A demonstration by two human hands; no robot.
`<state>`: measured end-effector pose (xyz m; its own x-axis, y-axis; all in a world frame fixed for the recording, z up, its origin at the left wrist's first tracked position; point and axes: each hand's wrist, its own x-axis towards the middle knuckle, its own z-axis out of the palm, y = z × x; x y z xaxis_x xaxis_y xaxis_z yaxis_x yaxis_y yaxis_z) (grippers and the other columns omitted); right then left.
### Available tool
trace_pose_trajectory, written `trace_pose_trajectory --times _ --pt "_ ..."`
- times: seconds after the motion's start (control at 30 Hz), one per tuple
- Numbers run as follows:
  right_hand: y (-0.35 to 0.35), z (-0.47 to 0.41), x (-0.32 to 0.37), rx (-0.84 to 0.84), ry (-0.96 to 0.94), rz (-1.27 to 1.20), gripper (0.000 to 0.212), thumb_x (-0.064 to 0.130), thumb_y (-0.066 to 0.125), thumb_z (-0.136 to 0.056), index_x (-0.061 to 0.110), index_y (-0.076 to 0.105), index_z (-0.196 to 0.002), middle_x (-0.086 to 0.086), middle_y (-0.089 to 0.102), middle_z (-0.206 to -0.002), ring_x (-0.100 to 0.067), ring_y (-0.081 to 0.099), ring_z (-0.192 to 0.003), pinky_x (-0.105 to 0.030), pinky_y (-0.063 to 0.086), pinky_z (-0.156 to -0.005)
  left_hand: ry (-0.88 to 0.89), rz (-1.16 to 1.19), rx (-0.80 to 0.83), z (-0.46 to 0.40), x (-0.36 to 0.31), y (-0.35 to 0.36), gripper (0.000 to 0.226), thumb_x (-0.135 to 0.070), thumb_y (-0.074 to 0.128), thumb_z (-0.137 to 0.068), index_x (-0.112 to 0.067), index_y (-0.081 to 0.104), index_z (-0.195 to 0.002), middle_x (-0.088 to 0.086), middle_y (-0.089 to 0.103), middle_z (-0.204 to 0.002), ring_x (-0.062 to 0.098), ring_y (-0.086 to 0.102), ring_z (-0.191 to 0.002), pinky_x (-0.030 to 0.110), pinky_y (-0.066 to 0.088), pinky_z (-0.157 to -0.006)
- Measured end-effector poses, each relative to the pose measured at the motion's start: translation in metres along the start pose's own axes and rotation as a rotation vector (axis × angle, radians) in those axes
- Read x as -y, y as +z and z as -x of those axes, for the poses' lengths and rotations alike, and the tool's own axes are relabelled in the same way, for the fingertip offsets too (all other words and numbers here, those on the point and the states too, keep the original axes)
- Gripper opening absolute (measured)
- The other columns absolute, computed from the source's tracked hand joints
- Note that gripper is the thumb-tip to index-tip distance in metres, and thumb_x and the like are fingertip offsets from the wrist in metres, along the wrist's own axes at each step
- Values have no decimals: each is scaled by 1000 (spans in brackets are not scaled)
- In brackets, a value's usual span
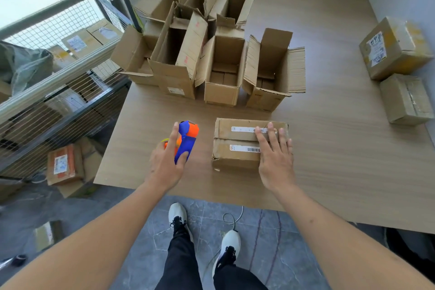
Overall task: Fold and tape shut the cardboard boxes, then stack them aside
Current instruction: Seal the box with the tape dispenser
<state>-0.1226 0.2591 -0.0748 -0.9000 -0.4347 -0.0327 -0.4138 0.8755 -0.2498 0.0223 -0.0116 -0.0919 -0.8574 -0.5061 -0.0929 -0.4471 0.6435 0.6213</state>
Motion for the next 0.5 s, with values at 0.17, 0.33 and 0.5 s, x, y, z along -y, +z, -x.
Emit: trace_pose_trajectory --times 0.17,0.33,0.5 --pt "6 4 39 -4 -1 -144 73 0 44 -101 37 24 -161 6 6 -172 -25 -3 -158 -41 -7 -126 373 74 -12 -21 -32 -53 85 -25 67 -90 -31 22 -162 1 54 -106 24 50 -90 42 45 -83" --pt "10 3 51 -5 43 -387 69 -8 43 -97 22 35 -158 7 16 -170 -23 5 -158 -36 -4 -124 649 -224 237 -37 -81 -83 85 -27 68 -93 -40 19 -161 0 52 -116 23 50 -100 39 45 -90" --pt "-4 2 29 92 56 -699 64 -13 35 -99 17 41 -155 4 34 -163 -21 13 -157 -19 -3 -121 665 -474 420 -47 -102 -68 93 -18 60 -83 -56 15 -155 -1 50 -127 26 46 -116 44 39 -106"
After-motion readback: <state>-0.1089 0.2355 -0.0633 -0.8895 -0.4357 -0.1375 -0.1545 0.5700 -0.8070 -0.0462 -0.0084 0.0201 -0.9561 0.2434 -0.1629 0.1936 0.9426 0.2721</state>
